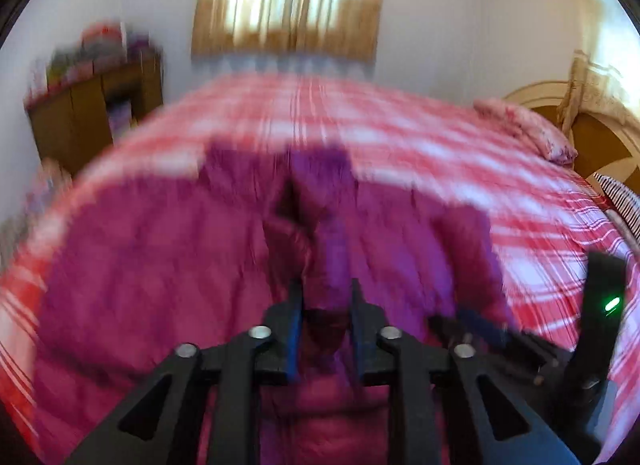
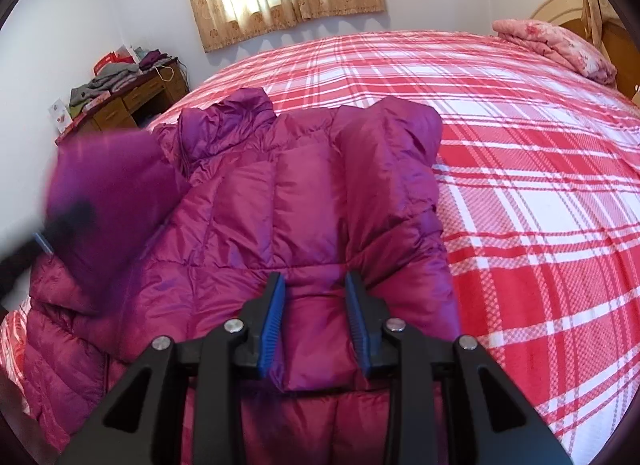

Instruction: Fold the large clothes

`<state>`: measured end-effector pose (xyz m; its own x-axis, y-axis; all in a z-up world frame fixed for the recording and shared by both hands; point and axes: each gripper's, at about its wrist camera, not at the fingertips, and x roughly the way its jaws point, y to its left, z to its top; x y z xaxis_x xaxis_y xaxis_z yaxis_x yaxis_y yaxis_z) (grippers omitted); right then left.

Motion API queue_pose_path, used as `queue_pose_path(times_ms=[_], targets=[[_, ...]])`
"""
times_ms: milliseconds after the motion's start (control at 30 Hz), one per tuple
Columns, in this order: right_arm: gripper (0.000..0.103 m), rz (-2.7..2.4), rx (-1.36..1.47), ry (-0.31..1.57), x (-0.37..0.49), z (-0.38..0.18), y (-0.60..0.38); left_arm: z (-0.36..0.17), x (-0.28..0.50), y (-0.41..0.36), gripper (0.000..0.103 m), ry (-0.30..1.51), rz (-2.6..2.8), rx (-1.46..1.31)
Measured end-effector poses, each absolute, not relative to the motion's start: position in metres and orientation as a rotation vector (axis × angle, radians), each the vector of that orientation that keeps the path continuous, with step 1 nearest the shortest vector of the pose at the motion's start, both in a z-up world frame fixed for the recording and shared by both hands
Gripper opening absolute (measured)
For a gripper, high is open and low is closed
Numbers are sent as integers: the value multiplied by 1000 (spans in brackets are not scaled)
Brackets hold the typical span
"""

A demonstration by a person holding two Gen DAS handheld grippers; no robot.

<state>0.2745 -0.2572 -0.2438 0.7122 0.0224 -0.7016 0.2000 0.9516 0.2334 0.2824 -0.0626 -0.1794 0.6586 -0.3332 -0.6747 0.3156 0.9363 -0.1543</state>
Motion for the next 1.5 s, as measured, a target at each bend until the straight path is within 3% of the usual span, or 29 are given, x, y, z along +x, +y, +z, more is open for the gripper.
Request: queue_pose_path(times_ms=[33,233,600,667,800,967,1267,1500], targets=[[34,-98,309,773,274,-244,-258,-185,287,-58,41,801,-360,-36],[34,-97,312,773,275,-243,-256,-197,261,-60,69,799,-409,19],[34,-106,315,784,272,-240,-256,-193,222,1,70,832,-344,-60],[40,-116,303,785,261,-230,-254,-190,220,20,70,831,-310,-81],[40,-96,288,642,237,-186,-240,-178,223,52,70,776,-216,-92],[40,14,173,662,281,-159,-198,-155,238,60,70,721,-147,-10],[35,14,-7,851,318,-219,-178,-124,321,85,70,693,6,-21],[35,4,16,848,300,-238,-193,-178,380,86,70,801,136,-69]])
